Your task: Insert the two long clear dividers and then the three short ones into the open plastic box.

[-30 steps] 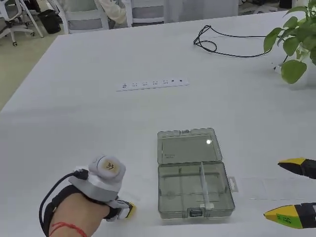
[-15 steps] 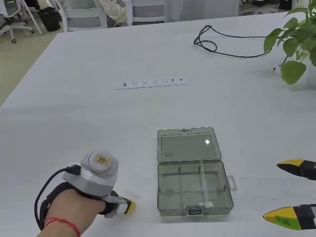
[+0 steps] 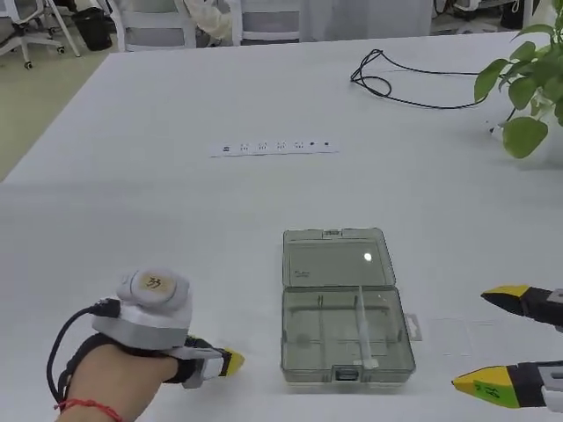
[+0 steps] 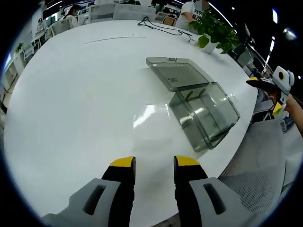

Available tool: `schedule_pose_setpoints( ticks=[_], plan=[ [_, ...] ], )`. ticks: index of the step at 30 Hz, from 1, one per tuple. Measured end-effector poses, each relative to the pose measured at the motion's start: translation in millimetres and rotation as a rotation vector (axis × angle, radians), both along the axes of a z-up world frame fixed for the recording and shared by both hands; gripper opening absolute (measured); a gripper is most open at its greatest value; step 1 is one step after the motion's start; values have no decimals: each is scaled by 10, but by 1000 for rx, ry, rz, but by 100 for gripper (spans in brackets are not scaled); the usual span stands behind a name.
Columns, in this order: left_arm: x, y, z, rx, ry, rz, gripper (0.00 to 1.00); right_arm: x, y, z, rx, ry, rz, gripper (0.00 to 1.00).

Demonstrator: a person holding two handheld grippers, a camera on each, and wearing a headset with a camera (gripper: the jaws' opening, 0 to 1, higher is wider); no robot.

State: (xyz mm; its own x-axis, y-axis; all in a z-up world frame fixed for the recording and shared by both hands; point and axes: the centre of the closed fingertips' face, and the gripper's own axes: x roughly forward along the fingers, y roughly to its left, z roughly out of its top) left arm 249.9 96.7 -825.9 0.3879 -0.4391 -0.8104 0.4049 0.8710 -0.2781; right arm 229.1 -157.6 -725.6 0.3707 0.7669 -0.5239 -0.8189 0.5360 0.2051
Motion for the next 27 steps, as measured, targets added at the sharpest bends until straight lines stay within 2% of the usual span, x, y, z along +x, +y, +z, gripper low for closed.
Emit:
schedule_pose_setpoints(
  ticks=[8, 14, 16, 18, 21, 27],
  plan=[
    [43, -145, 313, -106, -71, 29, 30, 36, 205, 184, 47, -3, -17, 80],
    [87, -325, 591, -195, -128, 30, 30, 34, 402, 302, 51, -4, -12, 76],
    [86, -407, 683, -226, -145, 18, 30, 36, 480, 343, 63, 14, -22, 75],
    [88, -447, 743, -241, -155, 18, 30, 27, 545, 387, 71, 10, -14, 72],
    [94, -546, 851, -285, -175, 11, 30, 53, 666, 468, 95, 29, -40, 68],
    [47, -750, 1006, -344, -204, -22, 30, 138, 855, 610, 158, 61, -106, 52]
  ],
)
